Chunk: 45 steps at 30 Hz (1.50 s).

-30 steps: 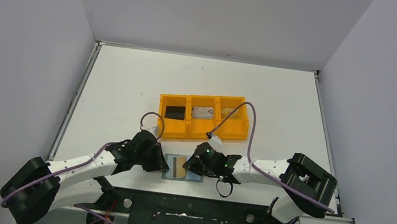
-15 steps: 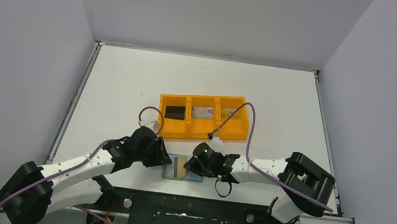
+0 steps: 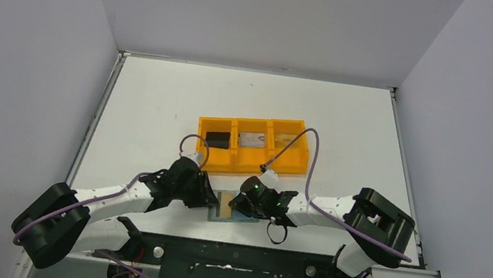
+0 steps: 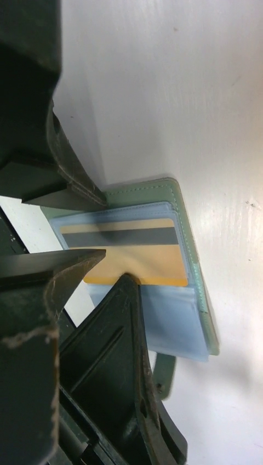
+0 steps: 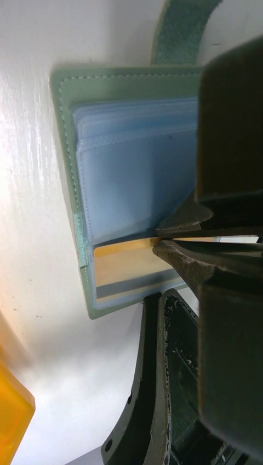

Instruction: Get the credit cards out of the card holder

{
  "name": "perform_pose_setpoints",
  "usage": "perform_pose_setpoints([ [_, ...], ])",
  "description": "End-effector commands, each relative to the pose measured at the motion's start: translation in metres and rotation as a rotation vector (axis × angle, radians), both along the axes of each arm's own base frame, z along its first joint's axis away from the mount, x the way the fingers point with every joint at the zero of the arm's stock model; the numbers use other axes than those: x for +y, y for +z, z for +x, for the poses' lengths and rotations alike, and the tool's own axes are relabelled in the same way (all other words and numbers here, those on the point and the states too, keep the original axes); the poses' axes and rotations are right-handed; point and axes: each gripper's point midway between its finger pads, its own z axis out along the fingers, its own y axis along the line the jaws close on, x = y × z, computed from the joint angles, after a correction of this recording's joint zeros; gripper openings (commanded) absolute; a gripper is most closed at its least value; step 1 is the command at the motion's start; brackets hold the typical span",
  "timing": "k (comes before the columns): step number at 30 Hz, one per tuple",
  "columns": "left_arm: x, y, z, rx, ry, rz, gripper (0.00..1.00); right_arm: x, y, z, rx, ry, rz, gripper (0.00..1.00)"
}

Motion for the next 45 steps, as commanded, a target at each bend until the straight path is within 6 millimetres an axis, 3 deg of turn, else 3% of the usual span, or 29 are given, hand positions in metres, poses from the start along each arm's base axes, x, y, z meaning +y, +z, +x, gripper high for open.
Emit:
perform_pose_setpoints([
  [1,-0.002,-0.015,-0.016,0.043,-0.037,-0.013,0.27,-0.022,-0.028,-0.006,0.031,-0.017,-0.092,0.0],
  [9,-0.017,0.01,-0.009,-0.027,-0.055,-0.128,0.0,-0.024,-0.025,-0.004,0.024,-0.033,-0.032,0.0],
  [15,-0.003,0.009,-0.002,-0.049,-0.034,-0.035,0.0,-0.034,-0.011,0.001,-0.012,-0.052,-0.037,0.0],
  [26,0.01,0.003,0.0,-0.046,-0.037,0.05,0.0,-0.042,-0.008,0.001,-0.02,-0.05,-0.077,0.02],
  [27,0.009,0.006,0.002,-0.053,-0.039,0.046,0.03,-0.041,-0.008,0.001,-0.017,-0.047,-0.081,0.02],
  [29,0.005,0.016,0.007,-0.072,-0.039,0.033,0.22,-0.04,-0.01,0.001,-0.012,-0.039,-0.085,0.02],
  [31,-0.002,0.032,0.014,-0.103,-0.046,0.011,0.32,-0.038,-0.014,0.0,-0.003,-0.029,-0.091,0.02],
  [37,-0.036,0.076,0.024,-0.193,-0.117,-0.156,0.37,-0.034,-0.017,0.0,0.005,-0.018,-0.093,0.02],
  [40,-0.049,0.072,0.017,-0.16,-0.166,-0.208,0.37,-0.034,-0.016,0.0,0.005,-0.017,-0.095,0.02],
  [45,-0.043,0.033,0.005,-0.064,-0.161,-0.138,0.34,-0.035,-0.017,-0.001,0.007,-0.02,-0.096,0.02],
])
